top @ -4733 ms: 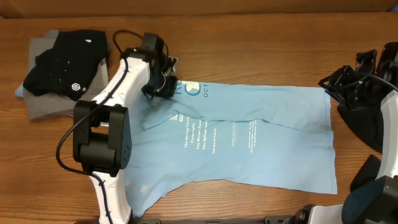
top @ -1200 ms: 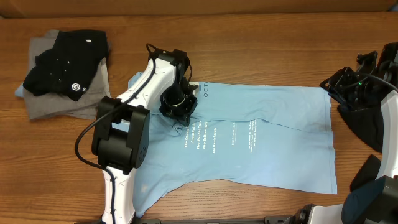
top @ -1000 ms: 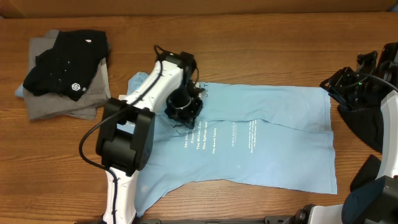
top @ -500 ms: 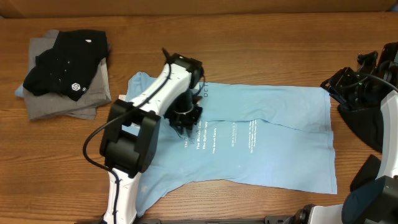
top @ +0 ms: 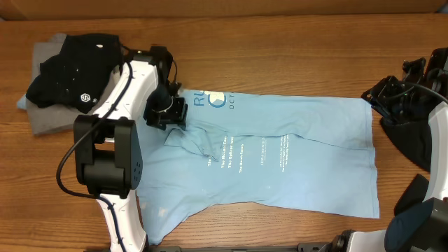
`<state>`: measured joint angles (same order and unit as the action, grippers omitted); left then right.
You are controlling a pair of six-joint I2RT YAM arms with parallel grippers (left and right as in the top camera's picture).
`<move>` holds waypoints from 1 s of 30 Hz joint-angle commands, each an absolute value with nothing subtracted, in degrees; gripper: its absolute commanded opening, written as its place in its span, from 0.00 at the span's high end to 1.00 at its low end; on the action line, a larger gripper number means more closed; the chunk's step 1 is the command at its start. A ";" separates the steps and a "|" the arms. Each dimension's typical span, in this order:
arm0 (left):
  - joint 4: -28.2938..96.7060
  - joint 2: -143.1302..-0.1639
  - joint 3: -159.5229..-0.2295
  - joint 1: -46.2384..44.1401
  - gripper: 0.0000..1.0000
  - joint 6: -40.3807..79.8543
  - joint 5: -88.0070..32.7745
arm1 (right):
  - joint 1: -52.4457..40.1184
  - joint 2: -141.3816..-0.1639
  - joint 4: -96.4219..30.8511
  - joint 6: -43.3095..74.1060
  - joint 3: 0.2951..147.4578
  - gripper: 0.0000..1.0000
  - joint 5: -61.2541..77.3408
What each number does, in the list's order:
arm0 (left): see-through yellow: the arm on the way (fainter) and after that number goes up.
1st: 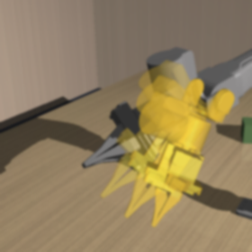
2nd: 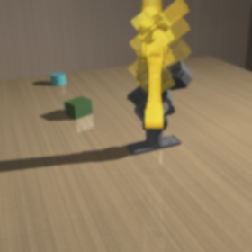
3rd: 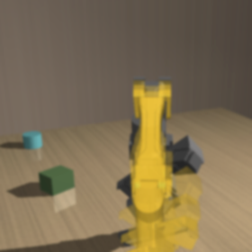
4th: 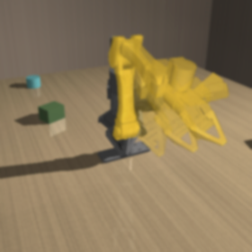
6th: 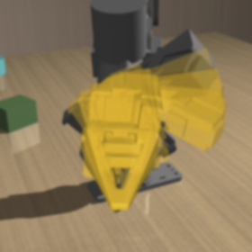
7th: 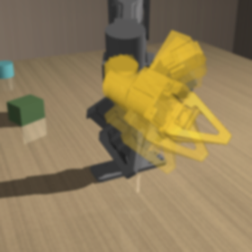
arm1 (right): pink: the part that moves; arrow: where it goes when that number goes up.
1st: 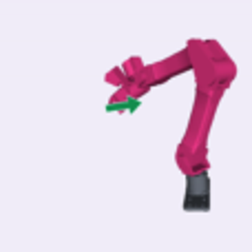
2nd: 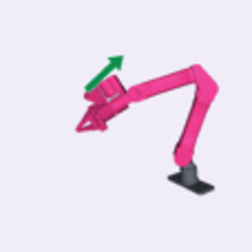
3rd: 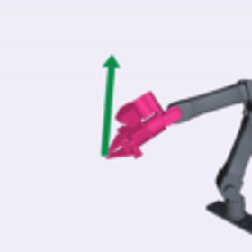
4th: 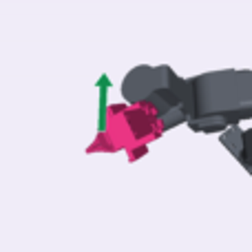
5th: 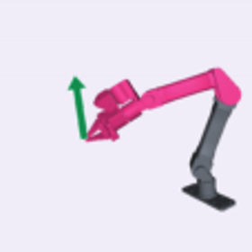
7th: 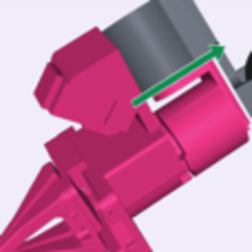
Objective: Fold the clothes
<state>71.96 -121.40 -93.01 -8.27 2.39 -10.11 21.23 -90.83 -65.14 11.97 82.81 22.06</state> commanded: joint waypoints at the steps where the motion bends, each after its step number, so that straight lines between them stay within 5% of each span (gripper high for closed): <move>1: 69.49 -120.84 -89.86 -8.97 0.38 -0.03 -11.81 | 20.95 -90.87 -64.88 11.73 82.46 0.59 21.91; 2: 68.42 -120.84 -89.01 -8.97 0.41 -0.01 -11.84 | 20.95 -90.87 -64.88 11.73 82.46 0.59 21.91; 8: 70.41 -120.84 -87.48 -8.97 0.96 -0.03 -11.84 | 20.95 -90.87 -65.17 11.73 82.46 0.59 21.89; 28: 85.36 -116.01 -86.52 -8.95 0.96 2.39 -3.73 | 20.95 -90.87 -65.08 11.70 82.46 0.59 21.82; 30: 84.01 -116.01 -85.76 -8.97 0.75 3.64 -2.61 | 20.95 -90.87 -65.06 11.70 82.46 0.59 21.43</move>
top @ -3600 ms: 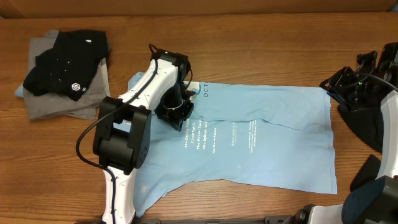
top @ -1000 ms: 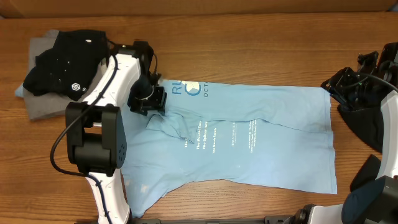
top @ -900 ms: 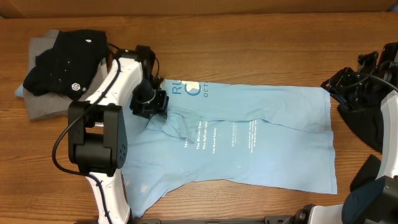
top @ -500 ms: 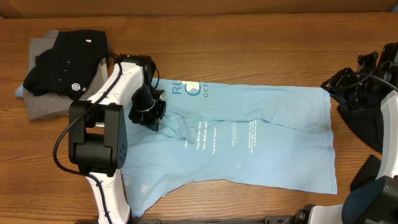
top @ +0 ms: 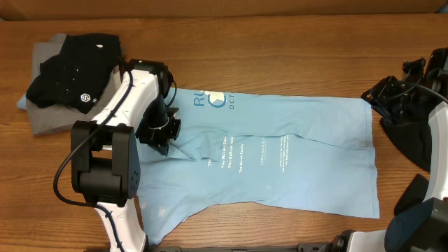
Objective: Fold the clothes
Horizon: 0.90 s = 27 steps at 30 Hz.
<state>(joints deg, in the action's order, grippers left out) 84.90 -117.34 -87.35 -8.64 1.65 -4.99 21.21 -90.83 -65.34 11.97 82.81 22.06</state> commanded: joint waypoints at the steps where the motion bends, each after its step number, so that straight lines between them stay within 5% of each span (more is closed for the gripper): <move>1: 83.05 -116.01 -85.54 -8.95 0.70 3.92 -2.33 | 20.95 -90.87 -64.93 11.73 82.46 0.59 21.37; 3: 81.56 -116.01 -85.58 -8.95 0.62 3.88 -2.33 | 20.95 -90.87 -64.75 11.73 82.46 0.58 21.39; 10: 81.38 -115.98 -91.77 -7.31 0.65 3.88 -2.26 | 20.95 -90.87 -64.84 11.73 82.46 0.55 20.58; 12: 80.03 -115.98 -94.67 -6.79 0.71 3.81 -3.92 | 20.95 -90.87 -64.84 11.73 82.46 0.55 20.58; 15: 73.71 -115.98 -96.57 -6.72 0.94 0.99 -9.98 | 20.95 -90.87 -64.75 11.73 82.46 0.54 20.58; 19: 66.02 -116.29 -95.18 -7.73 0.96 -2.59 -11.25 | 20.95 -90.87 -64.82 11.73 82.46 0.54 20.58; 21: 64.20 -116.75 -93.82 -8.29 0.89 -3.03 -9.34 | 20.95 -90.87 -64.82 11.73 82.46 0.54 20.56; 23: 63.46 -117.45 -92.20 -8.67 0.57 -2.98 -5.78 | 20.95 -90.87 -64.84 11.73 82.46 0.54 20.58; 24: 63.07 -117.73 -91.24 -8.73 0.53 -2.96 -4.67 | 20.95 -90.87 -64.84 11.70 82.46 0.54 20.58; 27: 62.30 -118.08 -89.56 -8.25 0.67 -2.15 -2.17 | 20.95 -90.87 -64.77 11.73 82.46 0.54 20.58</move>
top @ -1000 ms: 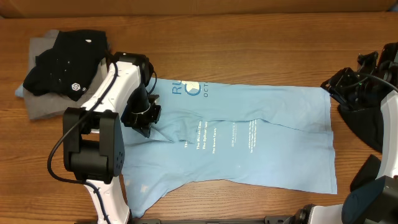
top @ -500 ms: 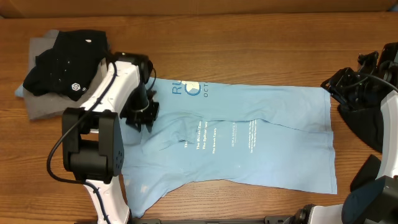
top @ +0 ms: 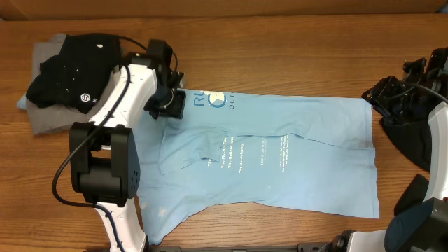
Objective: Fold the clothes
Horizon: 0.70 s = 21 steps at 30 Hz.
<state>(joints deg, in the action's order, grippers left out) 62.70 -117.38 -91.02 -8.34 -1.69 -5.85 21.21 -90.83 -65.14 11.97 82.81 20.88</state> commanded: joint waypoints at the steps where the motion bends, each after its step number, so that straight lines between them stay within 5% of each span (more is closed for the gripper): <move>1: 62.19 -118.06 -89.52 -7.88 0.71 -1.04 -0.99 | 20.95 -90.87 -64.73 11.73 82.46 0.54 20.58; 3: 61.58 -117.99 -89.56 -7.11 0.77 0.73 0.75 | 20.95 -90.87 -64.62 11.73 82.46 0.54 20.58; 5: 61.25 -118.02 -89.54 -6.42 0.94 1.54 2.57 | 20.95 -90.87 -64.62 11.73 82.46 0.54 20.56; 16: 63.02 -117.95 -91.02 -0.45 0.96 8.08 6.90 | 20.95 -90.87 -64.62 11.70 82.46 0.54 20.34; 21: 63.18 -117.95 -97.10 -1.58 0.69 -0.54 -3.20 | 20.95 -90.87 -63.48 11.75 82.46 0.54 20.38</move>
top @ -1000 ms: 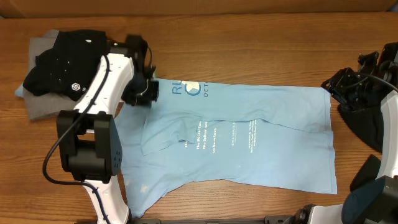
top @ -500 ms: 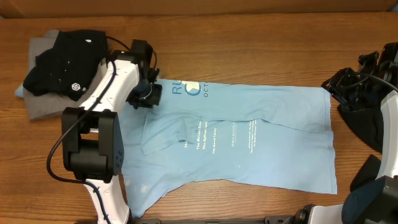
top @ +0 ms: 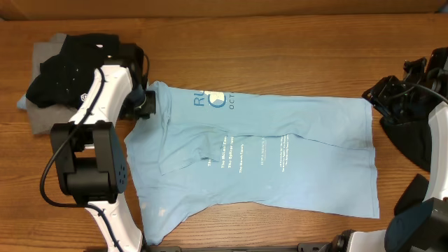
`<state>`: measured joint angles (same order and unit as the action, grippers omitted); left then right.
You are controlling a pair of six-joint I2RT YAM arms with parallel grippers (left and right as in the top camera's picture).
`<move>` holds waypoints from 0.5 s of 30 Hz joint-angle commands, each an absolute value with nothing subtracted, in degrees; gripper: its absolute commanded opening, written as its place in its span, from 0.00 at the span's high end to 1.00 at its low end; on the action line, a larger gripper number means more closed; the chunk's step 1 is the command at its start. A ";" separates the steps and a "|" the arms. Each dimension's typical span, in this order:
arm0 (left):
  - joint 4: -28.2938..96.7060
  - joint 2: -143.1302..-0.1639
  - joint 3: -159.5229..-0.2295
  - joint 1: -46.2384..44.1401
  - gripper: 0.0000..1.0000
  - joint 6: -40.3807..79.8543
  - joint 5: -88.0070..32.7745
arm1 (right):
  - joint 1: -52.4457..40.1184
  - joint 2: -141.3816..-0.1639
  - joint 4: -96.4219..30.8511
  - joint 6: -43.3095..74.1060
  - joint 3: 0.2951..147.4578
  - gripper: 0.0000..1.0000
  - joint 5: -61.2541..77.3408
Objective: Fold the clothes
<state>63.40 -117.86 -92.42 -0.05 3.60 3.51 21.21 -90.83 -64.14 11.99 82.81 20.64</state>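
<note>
A light blue T-shirt [top: 280, 157] with printed lettering lies spread flat across the table, its left side still rumpled. My left gripper [top: 145, 102] is at the shirt's upper left corner, shut on the cloth edge there, which is drawn out to the left. Just past the shirt's right edge sits my right gripper [top: 374, 105], off the cloth; its fingers look spread with nothing between them.
A pile of folded clothes, a black garment [top: 73, 70] on a grey one [top: 43, 115], sits at the back left, close to my left arm. The wooden table [top: 280, 49] runs bare behind the shirt.
My left gripper has moved to the left, and the shirt's upper left corner has come with it, now stretched out toward the clothes pile. The right arm has not moved.
My left gripper was on the bunched left part of the shirt. Then it was lower, near the shirt's left edge, with the fold partly opened. Then it was up at the collar side, and now it holds the upper left corner pulled out leftward.
</note>
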 commanded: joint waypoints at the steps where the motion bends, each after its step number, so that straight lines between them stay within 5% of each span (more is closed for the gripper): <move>1: 63.07 -117.95 -98.50 -2.07 0.62 -2.00 -4.75 | 20.95 -90.87 -63.09 11.75 82.46 0.53 20.40; 5: 60.38 -117.95 -101.01 -4.54 0.48 -7.77 -6.59 | 20.95 -90.87 -62.30 11.94 82.46 0.53 20.40; 15: 56.47 -123.92 -100.97 -7.90 0.57 -8.91 4.93 | 20.95 -90.87 -62.35 11.94 82.46 0.53 20.40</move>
<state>56.75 -121.08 -100.12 -8.27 -7.57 1.15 21.23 -90.83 -62.59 11.99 82.81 20.58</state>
